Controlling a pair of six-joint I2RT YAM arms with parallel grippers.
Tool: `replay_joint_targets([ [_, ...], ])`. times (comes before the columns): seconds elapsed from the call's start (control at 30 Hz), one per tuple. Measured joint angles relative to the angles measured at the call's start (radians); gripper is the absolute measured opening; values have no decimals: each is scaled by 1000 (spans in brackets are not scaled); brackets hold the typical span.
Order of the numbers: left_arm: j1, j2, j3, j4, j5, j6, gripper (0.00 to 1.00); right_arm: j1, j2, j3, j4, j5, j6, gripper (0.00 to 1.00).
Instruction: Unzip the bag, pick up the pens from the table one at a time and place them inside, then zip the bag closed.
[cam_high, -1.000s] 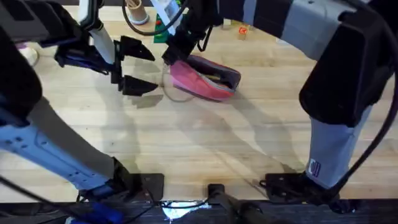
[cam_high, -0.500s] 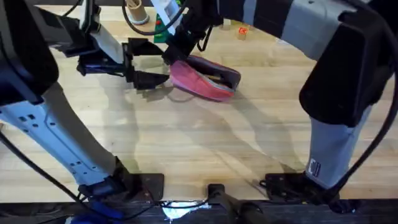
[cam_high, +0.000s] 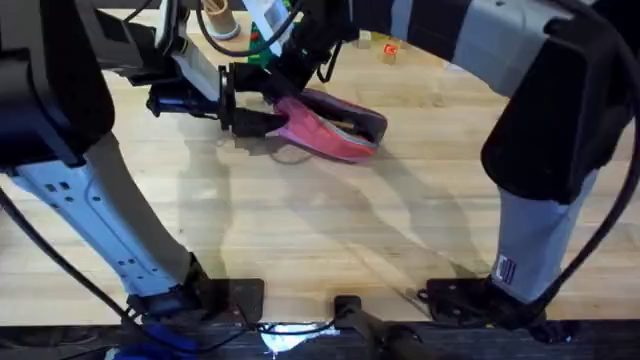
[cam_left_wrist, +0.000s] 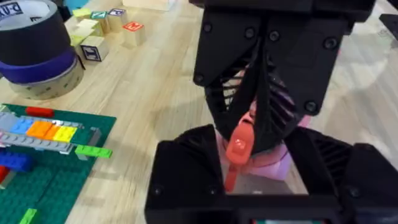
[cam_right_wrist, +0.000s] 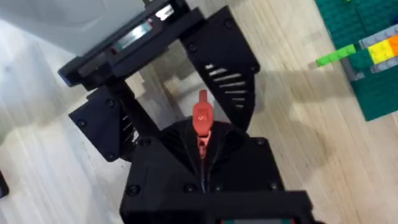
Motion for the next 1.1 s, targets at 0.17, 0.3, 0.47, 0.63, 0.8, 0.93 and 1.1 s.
replay_joint_targets([
  [0.17,0,0,0,6,-1,-4,457,0,0,0,0,0,0,34],
  [0.3,6,0,0,10,-15,-11,108,2,0,0,-13,-14,0,34],
  [0.47,12,0,0,13,-16,-16,57,3,0,0,-7,-15,0,33],
  [0.63,12,0,0,14,-15,-16,54,-2,0,0,-8,-21,0,33],
  [0.8,11,0,0,16,-6,-19,51,-16,0,0,-8,-47,0,33],
  [0.93,9,0,0,18,9,-19,48,-27,-6,0,-16,-63,-1,33],
  [1.1,-7,0,0,11,43,-19,46,-45,-25,0,-57,-77,-9,33],
])
